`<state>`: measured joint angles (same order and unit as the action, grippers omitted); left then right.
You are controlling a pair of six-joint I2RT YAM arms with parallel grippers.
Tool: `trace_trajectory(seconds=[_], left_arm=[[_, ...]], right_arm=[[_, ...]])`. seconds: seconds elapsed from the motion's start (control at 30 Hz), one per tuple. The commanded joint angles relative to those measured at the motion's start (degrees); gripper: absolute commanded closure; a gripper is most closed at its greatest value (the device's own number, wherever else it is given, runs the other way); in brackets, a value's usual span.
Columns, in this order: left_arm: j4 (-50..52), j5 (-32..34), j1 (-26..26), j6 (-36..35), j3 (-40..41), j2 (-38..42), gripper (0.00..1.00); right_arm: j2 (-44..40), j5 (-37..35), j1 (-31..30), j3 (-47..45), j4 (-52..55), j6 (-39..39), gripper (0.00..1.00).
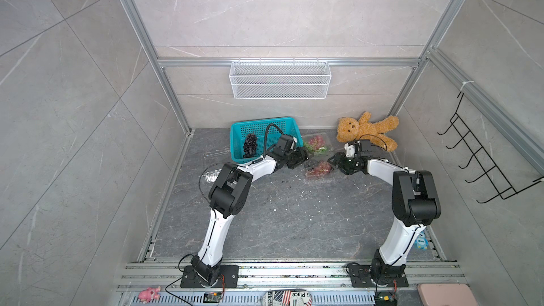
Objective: Pack grapes into containers
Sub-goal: Move the packing box to the center of the board.
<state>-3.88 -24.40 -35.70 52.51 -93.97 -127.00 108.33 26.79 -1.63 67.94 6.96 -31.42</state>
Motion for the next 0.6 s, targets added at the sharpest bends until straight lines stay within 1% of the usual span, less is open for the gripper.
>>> trace_trajectory(seconds=[0.0,0.17,0.33,0.43,0.57], left_arm=[[1.66,-1.66,-0.6,0.28,-1.73,-1.45,0.23],[4.1,-1.88,-0.6,-1.31,-2.7,-1.4,0.22],[4.36,-2.43,-0.73,-1.04,-3.15,-1.98,0.21],[4.26,-2.49,-0.96,-0.77,-3.45,-2.28,0.21],[4.32,-2.6,-1.34,-0.54,-4.06,-2.81,0.21]], right_arm=[[1.41,-0.19,-0.01,1.75,2.26,0.92,0.41],[-0.15,-0.9,0.3,1.67,3.36,1.7,0.36],[-1.42,-1.05,1.29,1.25,3.96,2.15,0.32],[-1.48,-0.72,1.57,1.23,4.02,2.33,0.32],[-1.27,-0.52,1.64,1.47,3.89,2.47,0.35]])
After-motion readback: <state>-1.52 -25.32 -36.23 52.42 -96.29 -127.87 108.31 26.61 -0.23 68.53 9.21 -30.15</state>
